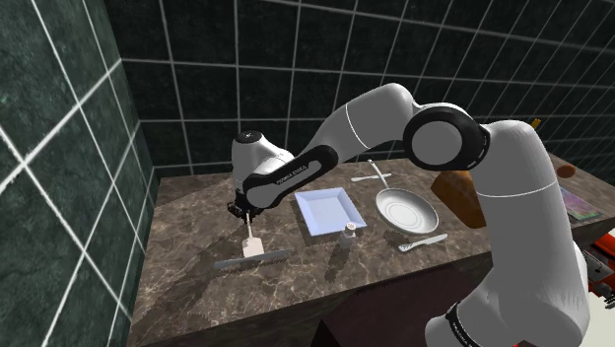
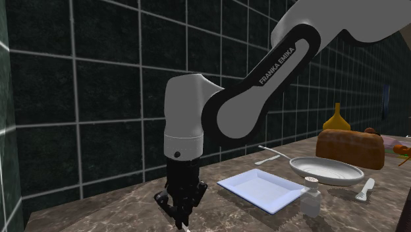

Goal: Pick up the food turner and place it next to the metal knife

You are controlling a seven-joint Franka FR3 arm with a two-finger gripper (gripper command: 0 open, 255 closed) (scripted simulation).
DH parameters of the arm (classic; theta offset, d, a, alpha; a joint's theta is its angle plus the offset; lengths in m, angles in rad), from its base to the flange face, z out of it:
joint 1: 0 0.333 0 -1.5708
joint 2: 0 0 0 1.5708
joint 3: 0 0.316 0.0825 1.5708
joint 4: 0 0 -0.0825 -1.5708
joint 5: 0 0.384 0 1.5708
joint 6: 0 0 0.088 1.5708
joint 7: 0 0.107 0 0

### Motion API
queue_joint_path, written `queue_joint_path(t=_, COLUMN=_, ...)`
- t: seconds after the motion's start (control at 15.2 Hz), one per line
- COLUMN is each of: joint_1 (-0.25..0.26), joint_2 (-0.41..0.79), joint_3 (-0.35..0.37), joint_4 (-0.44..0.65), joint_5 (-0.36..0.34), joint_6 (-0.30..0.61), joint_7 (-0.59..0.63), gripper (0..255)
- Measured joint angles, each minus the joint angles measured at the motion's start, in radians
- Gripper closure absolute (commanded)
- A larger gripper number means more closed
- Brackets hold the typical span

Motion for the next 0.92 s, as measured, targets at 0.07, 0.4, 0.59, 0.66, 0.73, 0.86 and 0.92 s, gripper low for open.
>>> queue_joint_path(t=0.07, joint_1=0.000, joint_2=0.000, joint_3=0.000, joint_4=0.000, joint_5=0.000, joint_6=0.000, joint_7=0.000, gripper=255)
queue_joint_path(t=0.4, joint_1=-0.006, joint_2=-0.021, joint_3=0.006, joint_4=-0.007, joint_5=0.007, joint_6=-0.015, joint_7=-0.006, gripper=255)
queue_joint_path(t=0.59, joint_1=-0.011, joint_2=-0.051, joint_3=0.015, joint_4=-0.013, joint_5=0.017, joint_6=-0.038, joint_7=-0.011, gripper=255)
queue_joint_path(t=0.66, joint_1=-0.013, joint_2=-0.058, joint_3=0.018, joint_4=-0.013, joint_5=0.019, joint_6=-0.044, joint_7=-0.013, gripper=255)
queue_joint_path(t=0.73, joint_1=-0.015, joint_2=-0.068, joint_3=0.021, joint_4=-0.013, joint_5=0.023, joint_6=-0.054, joint_7=-0.016, gripper=255)
queue_joint_path(t=0.86, joint_1=-0.017, joint_2=-0.082, joint_3=0.026, joint_4=-0.010, joint_5=0.029, joint_6=-0.071, joint_7=-0.020, gripper=255)
queue_joint_path(t=0.92, joint_1=-0.019, joint_2=-0.092, joint_3=0.029, joint_4=-0.011, joint_5=0.033, joint_6=-0.079, joint_7=-0.021, gripper=255)
